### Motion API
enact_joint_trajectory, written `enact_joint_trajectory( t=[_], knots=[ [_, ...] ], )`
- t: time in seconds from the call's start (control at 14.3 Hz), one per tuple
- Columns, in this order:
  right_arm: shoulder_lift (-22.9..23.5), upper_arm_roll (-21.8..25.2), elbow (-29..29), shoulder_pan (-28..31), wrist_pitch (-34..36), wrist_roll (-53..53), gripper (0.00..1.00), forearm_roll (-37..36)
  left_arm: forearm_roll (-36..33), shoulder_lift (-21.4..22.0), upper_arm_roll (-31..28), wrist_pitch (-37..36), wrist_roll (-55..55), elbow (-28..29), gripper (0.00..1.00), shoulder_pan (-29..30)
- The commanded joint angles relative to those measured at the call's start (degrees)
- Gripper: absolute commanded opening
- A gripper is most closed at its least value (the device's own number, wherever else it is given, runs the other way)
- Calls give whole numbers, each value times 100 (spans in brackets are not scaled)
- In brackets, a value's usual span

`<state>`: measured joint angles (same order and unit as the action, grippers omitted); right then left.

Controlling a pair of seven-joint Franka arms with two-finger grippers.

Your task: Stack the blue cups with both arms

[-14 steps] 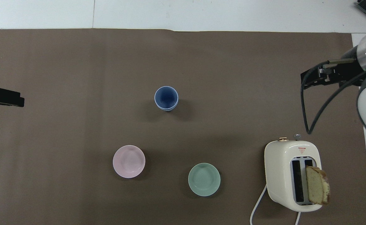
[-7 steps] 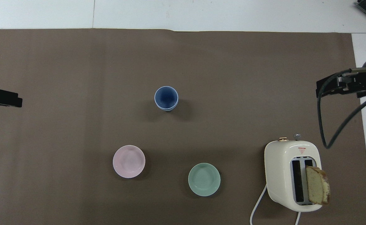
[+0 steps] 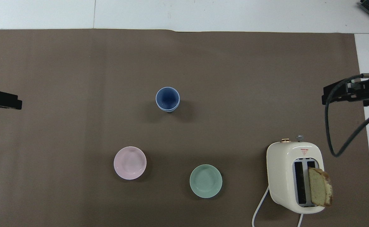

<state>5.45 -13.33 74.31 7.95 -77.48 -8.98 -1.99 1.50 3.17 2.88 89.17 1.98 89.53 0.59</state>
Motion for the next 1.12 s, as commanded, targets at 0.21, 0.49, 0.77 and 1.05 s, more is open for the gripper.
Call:
enact_joint_trajectory(
  t=[0.21,0.49,0.77,1.05],
  knots=[
    [-246,-56,259,145,-30,-16,100,208,52,79,19,-92,-110,30,100,29],
    [-246,-73,259,145,-65,-42,100,199,43,79,19,-92,-119,30,100,82],
    [-246,-73,259,145,-57,19,100,199,43,79,19,-84,-110,30,100,64],
    [-246,-73,259,145,-57,19,100,199,43,79,19,-92,-110,30,100,73]
  ],
)
